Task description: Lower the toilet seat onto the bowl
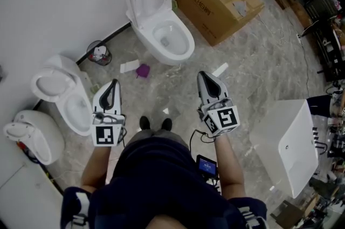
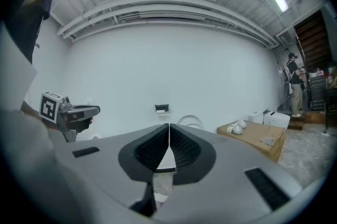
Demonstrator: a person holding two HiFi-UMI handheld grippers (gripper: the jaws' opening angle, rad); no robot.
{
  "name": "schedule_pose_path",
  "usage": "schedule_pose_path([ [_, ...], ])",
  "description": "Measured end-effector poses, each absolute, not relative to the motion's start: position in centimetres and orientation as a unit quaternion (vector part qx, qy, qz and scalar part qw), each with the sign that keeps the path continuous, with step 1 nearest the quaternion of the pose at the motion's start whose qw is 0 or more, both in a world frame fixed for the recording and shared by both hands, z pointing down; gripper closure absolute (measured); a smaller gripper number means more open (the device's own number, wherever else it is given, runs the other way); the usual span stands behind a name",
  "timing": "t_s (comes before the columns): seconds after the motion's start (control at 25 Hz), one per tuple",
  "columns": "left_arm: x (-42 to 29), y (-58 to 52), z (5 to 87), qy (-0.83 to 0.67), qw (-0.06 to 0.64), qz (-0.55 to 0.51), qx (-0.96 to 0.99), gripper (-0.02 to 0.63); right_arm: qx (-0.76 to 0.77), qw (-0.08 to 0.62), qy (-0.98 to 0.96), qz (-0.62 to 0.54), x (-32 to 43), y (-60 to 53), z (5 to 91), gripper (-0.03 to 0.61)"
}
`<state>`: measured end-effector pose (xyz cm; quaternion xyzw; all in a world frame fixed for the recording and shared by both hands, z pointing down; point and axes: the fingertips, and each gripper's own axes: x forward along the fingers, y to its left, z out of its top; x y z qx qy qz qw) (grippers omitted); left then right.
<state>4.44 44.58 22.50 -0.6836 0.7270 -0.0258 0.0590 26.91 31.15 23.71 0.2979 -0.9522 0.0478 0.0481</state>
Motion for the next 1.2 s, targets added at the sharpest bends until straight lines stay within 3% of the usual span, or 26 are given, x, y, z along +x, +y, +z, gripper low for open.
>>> schedule_pose_path([
  [0.4, 5.1, 44.4, 22.6, 0.73, 0.059, -0.032, -0.681, 0.588, 0.277, 0.047, -0.959, 0.043, 26.7, 30.5, 23.7, 0.5],
  [0.8, 5.9, 43.4, 22.3, 0.733, 0.058, -0.033, -0.677, 0.588, 0.244, 0.057, -0.968, 0.016, 26.0, 29.4, 23.6, 0.261],
  [1.2, 6.9, 42.8, 22.6, 0.745, 0.052, -0.048, -0.663, 0.589, 0.209, 0.047, -0.977, 0.0, 25.5, 26.4, 23.3, 0.236],
])
